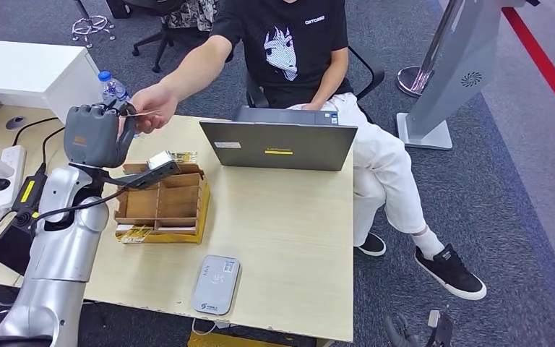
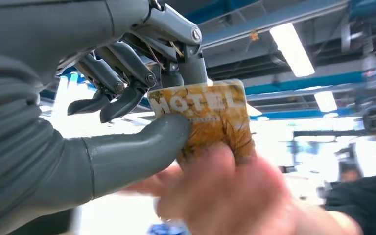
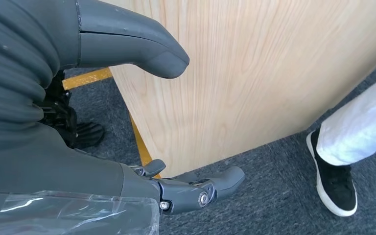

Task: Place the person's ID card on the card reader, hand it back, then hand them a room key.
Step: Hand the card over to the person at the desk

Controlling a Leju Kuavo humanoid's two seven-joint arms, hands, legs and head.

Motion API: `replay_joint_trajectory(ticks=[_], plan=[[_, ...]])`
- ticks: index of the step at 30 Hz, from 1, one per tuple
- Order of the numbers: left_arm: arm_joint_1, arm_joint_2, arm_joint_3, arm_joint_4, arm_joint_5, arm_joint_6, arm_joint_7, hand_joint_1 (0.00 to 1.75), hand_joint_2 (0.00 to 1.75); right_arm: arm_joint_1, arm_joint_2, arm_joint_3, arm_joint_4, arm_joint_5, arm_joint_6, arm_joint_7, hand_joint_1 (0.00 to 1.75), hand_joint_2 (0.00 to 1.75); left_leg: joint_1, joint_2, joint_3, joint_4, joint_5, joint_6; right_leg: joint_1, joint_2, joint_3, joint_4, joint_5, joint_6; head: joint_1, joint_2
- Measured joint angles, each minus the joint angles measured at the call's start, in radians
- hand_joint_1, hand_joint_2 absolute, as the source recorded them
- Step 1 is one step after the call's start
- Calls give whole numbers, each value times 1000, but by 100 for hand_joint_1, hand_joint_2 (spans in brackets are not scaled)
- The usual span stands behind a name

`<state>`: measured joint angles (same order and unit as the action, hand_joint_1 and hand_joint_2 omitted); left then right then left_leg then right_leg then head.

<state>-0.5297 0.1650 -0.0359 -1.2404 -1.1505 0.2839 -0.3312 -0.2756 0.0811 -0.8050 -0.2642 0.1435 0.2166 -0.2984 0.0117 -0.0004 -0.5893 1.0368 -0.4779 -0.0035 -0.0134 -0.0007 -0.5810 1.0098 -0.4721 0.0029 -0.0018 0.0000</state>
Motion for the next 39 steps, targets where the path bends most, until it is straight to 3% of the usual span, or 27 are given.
replay_joint_trajectory(ticks=[1,3,5,13,19,20,23,24,25,26,29,30,35,39], plan=[[-11,1,1,14,-5,3,2,116,175,-1,1,0,0,0,0,0,0,175,0,0,0,0,0,0,0,0,0,0,0,0,0,0],[-25,1,1,36,-13,8,5,29,175,-3,3,0,0,0,-1,0,0,175,0,0,0,0,0,0,0,0,0,0,0,0,0,0],[-30,2,2,53,-19,15,6,0,175,-3,5,0,0,0,-1,0,0,175,0,0,0,0,0,0,0,0,0,0,0,0,0,0],[22,-7,13,41,-4,102,-3,0,175,-1,6,0,1,-4,-1,-8,0,175,0,1,0,0,0,0,0,1,0,0,0,0,0,0],[151,-81,107,-169,211,156,-131,0,175,10,6,-3,1,-13,-5,-20,0,175,0,1,-1,0,-2,1,0,2,-1,-1,-1,0,0,0],[173,-102,134,-215,269,148,-163,26,175,14,6,-5,1,-17,-5,-22,0,175,0,1,-1,0,-2,1,0,2,-1,-1,-1,0,0,0],[230,-170,243,-344,474,57,-275,157,175,24,6,-16,1,-28,-5,-29,0,175,0,2,-1,0,-2,1,0,2,-1,-1,-1,0,0,0],[246,-194,289,-381,545,9,-307,175,175,29,5,-22,0,-33,-5,-32,0,175,0,2,-1,0,-2,1,0,2,-1,-1,-1,0,0,0],[260,-215,336,-410,613,-37,-331,175,175,33,5,-28,0,-39,-5,-33,2,175,0,2,-1,0,-2,1,0,2,-1,-1,-1,0,0,0],[273,-234,381,-433,681,-80,-347,175,175,38,4,-35,-1,-47,-5,-35,17,175,0,2,-1,0,-2,1,0,2,-1,-1,-1,0,0,0],[306,-270,503,-478,868,-170,-363,175,175,53,-3,-58,-1,-69,1,-37,146,175,0,2,-1,-1,-2,1,0,2,-1,-1,-1,0,0,0],[315,-276,540,-483,914,-193,-365,175,175,58,-6,-67,-1,-74,5,-37,175,175,0,2,-1,-1,-2,1,0,2,-1,-1,-1,1,0,0],[326,-283,759,-433,1115,-390,-366,175,175,85,-29,-103,-2,-82,17,-28,175,175,0,2,-1,-1,-2,1,0,2,-1,-1,-1,1,0,0],[311,-229,959,-244,1208,-553,-366,175,175,111,-54,-115,-1,-57,-13,10,175,175,0,3,0,-2,-2,1,0,3,-1,-1,-2,0,0,0]])
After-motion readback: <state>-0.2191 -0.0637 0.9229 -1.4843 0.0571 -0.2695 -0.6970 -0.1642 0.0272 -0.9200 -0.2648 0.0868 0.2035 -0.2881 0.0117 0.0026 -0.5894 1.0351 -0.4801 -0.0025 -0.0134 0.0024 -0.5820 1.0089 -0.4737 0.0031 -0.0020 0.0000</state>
